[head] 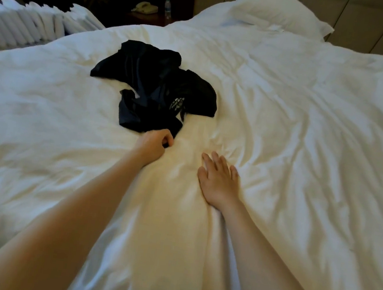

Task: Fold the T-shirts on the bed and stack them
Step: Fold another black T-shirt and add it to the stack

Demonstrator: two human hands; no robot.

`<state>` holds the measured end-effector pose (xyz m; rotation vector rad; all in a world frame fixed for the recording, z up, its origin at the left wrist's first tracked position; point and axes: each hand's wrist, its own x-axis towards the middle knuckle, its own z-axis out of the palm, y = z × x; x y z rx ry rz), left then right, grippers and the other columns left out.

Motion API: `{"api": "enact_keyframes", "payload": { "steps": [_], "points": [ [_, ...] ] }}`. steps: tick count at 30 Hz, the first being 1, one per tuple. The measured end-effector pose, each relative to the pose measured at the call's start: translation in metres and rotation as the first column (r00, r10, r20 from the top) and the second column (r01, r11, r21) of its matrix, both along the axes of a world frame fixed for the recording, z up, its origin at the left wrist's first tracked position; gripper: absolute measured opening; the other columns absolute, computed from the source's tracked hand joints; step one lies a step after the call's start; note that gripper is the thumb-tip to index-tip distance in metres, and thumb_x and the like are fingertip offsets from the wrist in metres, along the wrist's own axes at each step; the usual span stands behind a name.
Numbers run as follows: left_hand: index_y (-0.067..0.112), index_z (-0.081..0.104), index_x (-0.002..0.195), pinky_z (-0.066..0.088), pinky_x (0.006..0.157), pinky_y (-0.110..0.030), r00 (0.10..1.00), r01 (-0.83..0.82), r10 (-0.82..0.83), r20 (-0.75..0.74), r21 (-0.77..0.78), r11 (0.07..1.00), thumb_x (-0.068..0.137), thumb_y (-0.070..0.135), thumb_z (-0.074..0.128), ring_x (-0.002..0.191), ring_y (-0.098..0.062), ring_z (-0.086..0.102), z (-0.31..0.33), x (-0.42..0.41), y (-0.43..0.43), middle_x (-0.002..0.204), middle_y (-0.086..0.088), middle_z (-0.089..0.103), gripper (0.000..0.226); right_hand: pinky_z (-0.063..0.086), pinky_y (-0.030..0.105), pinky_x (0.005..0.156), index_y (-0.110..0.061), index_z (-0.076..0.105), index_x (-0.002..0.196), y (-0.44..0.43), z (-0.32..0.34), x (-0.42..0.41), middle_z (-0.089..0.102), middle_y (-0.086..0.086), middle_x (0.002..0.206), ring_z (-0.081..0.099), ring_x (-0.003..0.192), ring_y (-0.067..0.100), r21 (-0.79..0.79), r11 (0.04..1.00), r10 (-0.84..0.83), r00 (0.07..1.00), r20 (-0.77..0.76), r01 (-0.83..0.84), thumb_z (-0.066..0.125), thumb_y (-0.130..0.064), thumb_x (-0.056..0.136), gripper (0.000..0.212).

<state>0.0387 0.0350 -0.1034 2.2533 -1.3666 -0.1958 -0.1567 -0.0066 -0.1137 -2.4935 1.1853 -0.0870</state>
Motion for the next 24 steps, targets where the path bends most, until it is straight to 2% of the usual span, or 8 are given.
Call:
{"api": "enact_keyframes", "payload": {
  "steps": [3,6,11,14,17,20,22,24],
  "points": [
    [0.022,0.047,0.063,0.035,0.063,-0.022,0.982,0.105,-0.097,-0.161,0.045,0.993,0.070,-0.015,0.039,0.072,-0.016,0.045,0.006,-0.019,0.023,0.070,0.005,0.048,0.039,-0.006,0.039,0.117,-0.028,0.007,0.152,0.008,0.005,-0.004,-0.005,-0.001,0.160,-0.007,0.147,0.016,0.067,0.998,-0.015,0.999,-0.029,0.017,0.017,-0.035,0.102,0.051],
    [0.023,0.044,0.056,0.032,0.057,-0.009,0.955,0.211,-0.178,-0.238,0.124,0.970,0.067,-0.015,0.038,0.066,-0.009,0.041,0.015,-0.041,0.046,0.063,0.009,0.046,0.040,-0.006,0.038,0.117,-0.027,0.006,0.152,0.025,0.012,-0.015,-0.005,0.001,0.160,-0.006,0.147,0.017,0.114,0.993,-0.025,0.999,-0.041,0.030,0.020,-0.033,0.102,0.052],
    [0.021,0.040,0.053,0.032,0.060,-0.012,0.890,0.401,-0.305,-0.338,0.262,0.878,0.066,-0.015,0.035,0.053,-0.005,0.034,0.031,-0.082,0.074,0.053,0.009,0.041,0.038,-0.001,0.035,0.117,-0.023,0.010,0.152,0.050,0.019,-0.035,0.003,0.001,0.160,0.001,0.147,0.016,0.213,0.973,-0.093,0.996,0.003,0.090,0.028,-0.032,0.101,0.054],
    [0.022,0.039,0.050,0.030,0.058,-0.012,0.825,0.511,-0.367,-0.430,0.288,0.810,0.067,-0.012,0.034,0.046,-0.004,0.032,0.037,-0.111,0.097,0.043,0.011,0.039,0.037,0.016,0.035,0.115,-0.023,0.011,0.152,0.068,0.027,-0.048,0.020,0.002,0.157,0.021,0.144,0.024,0.319,0.938,-0.190,0.969,0.155,0.133,0.040,-0.027,0.099,0.060],
    [0.022,0.040,0.050,0.031,0.053,-0.011,0.776,0.580,-0.392,-0.493,0.316,0.751,0.065,-0.012,0.032,0.041,-0.002,0.032,0.033,-0.138,0.120,0.039,0.012,0.040,0.038,0.034,0.034,0.105,-0.027,0.010,0.151,0.081,0.032,-0.063,0.033,0.006,0.152,0.038,0.134,0.029,0.373,0.919,-0.246,0.925,0.289,0.128,0.044,-0.016,0.096,0.065],
    [0.021,0.042,0.051,0.031,0.053,-0.010,0.781,0.599,-0.410,-0.471,0.380,0.705,0.070,-0.011,0.035,0.039,-0.001,0.035,0.035,-0.159,0.128,0.037,0.012,0.042,0.038,0.040,0.035,0.099,-0.021,0.026,0.145,0.090,0.041,-0.079,0.034,0.008,0.143,0.044,0.125,0.029,0.271,0.946,-0.280,0.876,0.393,0.181,0.041,0.001,0.089,0.061],
    [0.019,0.044,0.052,0.033,0.054,-0.011,0.766,0.631,-0.430,-0.477,0.435,0.642,0.077,-0.007,0.041,0.043,-0.003,0.037,0.041,-0.172,0.130,0.043,0.010,0.044,0.036,0.045,0.036,0.088,-0.018,0.037,0.131,0.097,0.049,-0.088,0.036,0.006,0.133,0.049,0.114,0.027,0.116,0.945,-0.324,0.818,0.475,0.306,0.044,0.001,0.088,0.048],
    [0.018,0.045,0.054,0.032,0.058,-0.018,0.753,0.656,-0.448,-0.482,0.505,0.561,0.082,-0.003,0.046,0.051,-0.008,0.034,0.045,-0.186,0.134,0.055,0.004,0.044,0.034,0.044,0.036,0.088,-0.019,0.034,0.135,0.105,0.059,-0.095,0.033,0.004,0.139,0.047,0.117,0.025,-0.029,0.954,-0.251,0.848,0.468,0.298,0.048,-0.002,0.089,0.051]
  ]
}}
